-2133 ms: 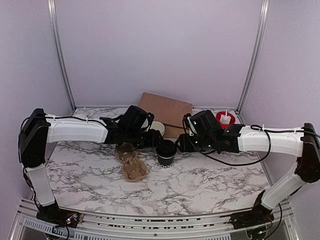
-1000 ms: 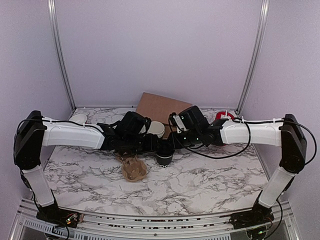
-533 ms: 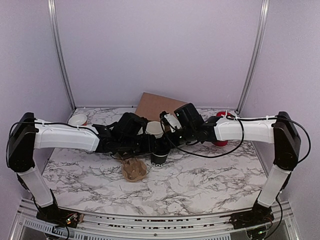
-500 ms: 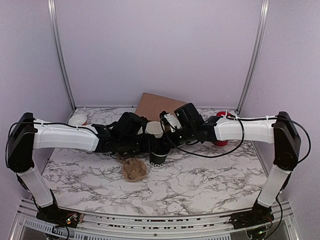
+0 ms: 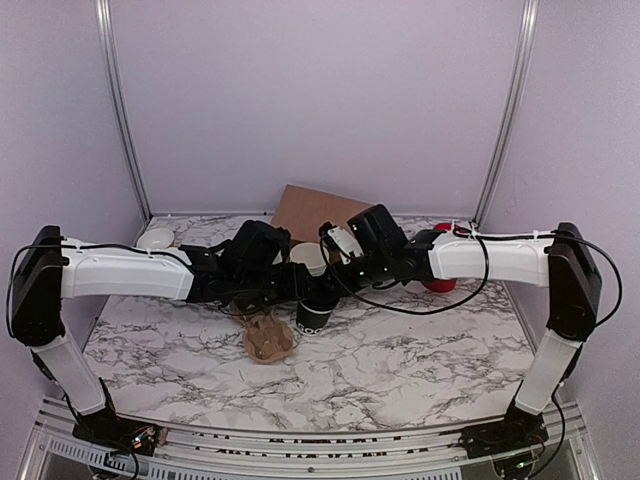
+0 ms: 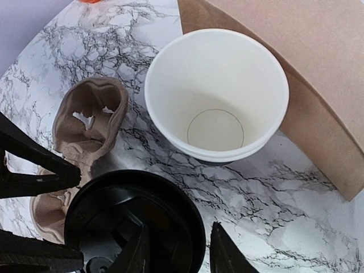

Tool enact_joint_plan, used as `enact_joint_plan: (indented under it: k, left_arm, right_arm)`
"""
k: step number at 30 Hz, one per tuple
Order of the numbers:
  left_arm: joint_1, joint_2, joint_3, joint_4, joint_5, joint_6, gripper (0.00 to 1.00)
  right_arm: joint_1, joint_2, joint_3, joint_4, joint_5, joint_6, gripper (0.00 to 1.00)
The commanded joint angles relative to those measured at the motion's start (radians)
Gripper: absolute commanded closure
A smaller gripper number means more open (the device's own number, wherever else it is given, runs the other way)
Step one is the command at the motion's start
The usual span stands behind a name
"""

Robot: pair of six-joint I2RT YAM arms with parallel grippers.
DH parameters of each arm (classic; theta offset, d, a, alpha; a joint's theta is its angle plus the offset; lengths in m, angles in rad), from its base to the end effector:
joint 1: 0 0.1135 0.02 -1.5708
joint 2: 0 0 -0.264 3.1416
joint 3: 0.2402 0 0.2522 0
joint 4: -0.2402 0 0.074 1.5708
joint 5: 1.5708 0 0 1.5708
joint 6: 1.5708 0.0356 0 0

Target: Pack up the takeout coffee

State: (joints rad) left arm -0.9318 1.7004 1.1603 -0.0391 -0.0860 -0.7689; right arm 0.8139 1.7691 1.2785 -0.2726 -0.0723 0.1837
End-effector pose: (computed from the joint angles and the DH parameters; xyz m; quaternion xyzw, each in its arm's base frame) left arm 0.2331 -0.3086 0.2409 0.0511 0.8775 -0.3322 0.3420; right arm 0.2697 0.2893 0.2341 -0.2983 0.8693 0.2170 0.3289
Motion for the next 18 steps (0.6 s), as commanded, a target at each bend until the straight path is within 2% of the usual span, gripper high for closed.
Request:
enact_joint_plan:
  k: [1, 18]
  left_arm:
    - [0.012, -0.039, 0.001, -0.05, -0.033, 0.019, 0.4]
    - [0.027, -0.035, -0.029, -0.07, -0.059, 0.044, 0.4]
  right_arm:
    - [0.008, -0.002, 0.049, -0.04, 0.017, 0.004, 0.64]
    - [0.067, 0.036, 0.133, -0.105, 0.066, 0.024, 0.61]
